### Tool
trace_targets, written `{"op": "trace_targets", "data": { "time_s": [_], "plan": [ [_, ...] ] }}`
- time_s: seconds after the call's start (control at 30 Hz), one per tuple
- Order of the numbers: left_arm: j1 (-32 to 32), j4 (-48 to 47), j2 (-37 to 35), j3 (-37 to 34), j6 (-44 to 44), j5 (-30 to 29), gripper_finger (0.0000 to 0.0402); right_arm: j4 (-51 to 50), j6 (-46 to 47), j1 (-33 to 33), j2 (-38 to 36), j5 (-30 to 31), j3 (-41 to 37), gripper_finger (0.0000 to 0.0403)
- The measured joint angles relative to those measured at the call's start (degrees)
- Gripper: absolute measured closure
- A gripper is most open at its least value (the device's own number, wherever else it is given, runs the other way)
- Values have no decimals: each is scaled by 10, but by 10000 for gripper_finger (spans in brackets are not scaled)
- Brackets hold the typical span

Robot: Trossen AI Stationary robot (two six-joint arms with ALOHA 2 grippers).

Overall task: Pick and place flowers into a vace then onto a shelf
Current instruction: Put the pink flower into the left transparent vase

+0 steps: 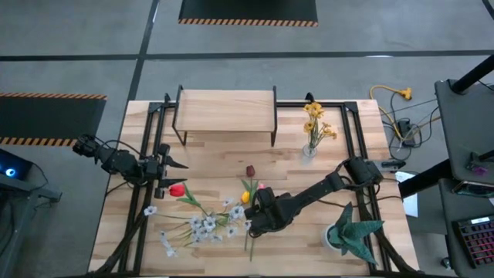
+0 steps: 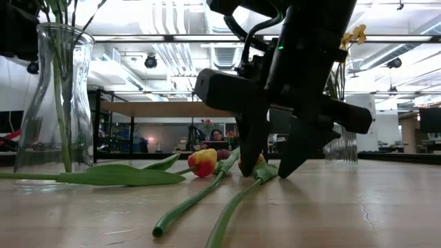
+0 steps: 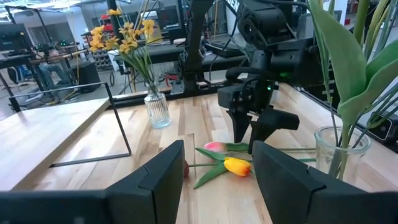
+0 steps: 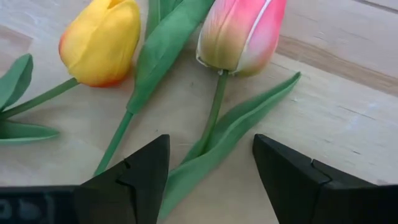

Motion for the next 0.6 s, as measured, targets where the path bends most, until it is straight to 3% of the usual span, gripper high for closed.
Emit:
{"op": "trace_targets", "data": {
  "time_s": [0.23, 0.6],
  "plan": [
    [0, -1, 0, 0, 0, 0, 228, -9, -6, -1, -3, -18, -1, 207],
    [0, -1, 0, 0, 0, 0, 228, -43, -33, -3, -10, -78, -2, 383]
  ]
}}
